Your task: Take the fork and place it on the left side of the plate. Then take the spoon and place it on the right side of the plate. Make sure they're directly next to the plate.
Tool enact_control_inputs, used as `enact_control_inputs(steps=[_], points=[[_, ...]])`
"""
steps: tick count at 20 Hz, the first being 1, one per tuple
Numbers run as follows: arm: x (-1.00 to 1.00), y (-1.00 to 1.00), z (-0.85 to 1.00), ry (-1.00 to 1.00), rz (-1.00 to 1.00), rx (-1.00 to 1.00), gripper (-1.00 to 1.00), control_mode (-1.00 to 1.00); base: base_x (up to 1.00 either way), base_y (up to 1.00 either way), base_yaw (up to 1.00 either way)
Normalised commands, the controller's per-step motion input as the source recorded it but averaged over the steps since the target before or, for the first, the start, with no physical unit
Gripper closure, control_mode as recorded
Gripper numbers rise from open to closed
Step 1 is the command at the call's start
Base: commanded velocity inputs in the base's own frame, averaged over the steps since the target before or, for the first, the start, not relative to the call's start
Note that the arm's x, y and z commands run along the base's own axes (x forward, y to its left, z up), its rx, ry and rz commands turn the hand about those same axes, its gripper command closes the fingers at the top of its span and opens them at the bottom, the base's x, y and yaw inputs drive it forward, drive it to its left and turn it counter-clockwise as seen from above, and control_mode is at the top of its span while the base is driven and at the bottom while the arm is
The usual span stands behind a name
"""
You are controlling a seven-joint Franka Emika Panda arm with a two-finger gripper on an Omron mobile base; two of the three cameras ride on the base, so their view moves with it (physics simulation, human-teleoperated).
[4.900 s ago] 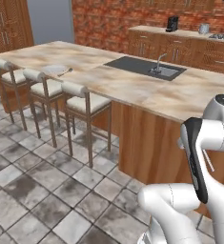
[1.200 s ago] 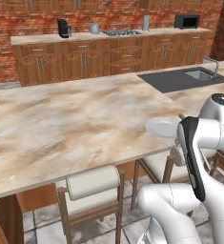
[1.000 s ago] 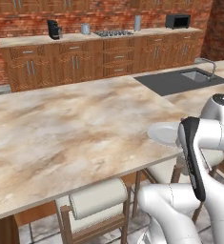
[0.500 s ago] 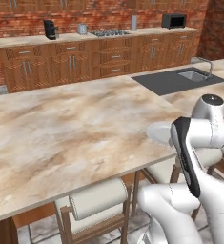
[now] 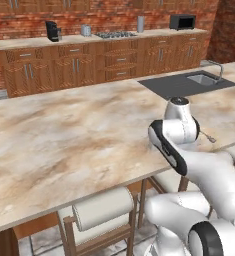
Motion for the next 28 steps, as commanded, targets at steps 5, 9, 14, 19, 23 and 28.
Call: enact_control_inputs(steps=[5, 9, 14, 19, 23, 28], points=[[0.88, 0.29, -0.18, 0.14, 0.02, 0.0, 1.0, -1.0, 0.0, 0.0, 0.0], [0.58, 0.14, -0.36, 0.13, 0.0, 0.0, 1.0, -1.0, 0.0, 0.0, 0.0], [0.47, 0.0, -0.44, 0.12, 0.0, 0.0, 1.0, -1.0, 0.0, 0.0, 0.0], [0.42, 0.0, -0.43, 0.04, 0.0, 0.0, 1.0, -1.0, 0.0, 0.0, 0.0], [0.35, -0.02, -0.46, 0.0, 0.0, 0.0, 1.0, -1.0, 0.0, 0.0, 0.0], [0.16, -0.14, -0.49, -0.02, 0.0, 0.0, 1.0, -1.0, 0.0, 0.0, 0.0]])
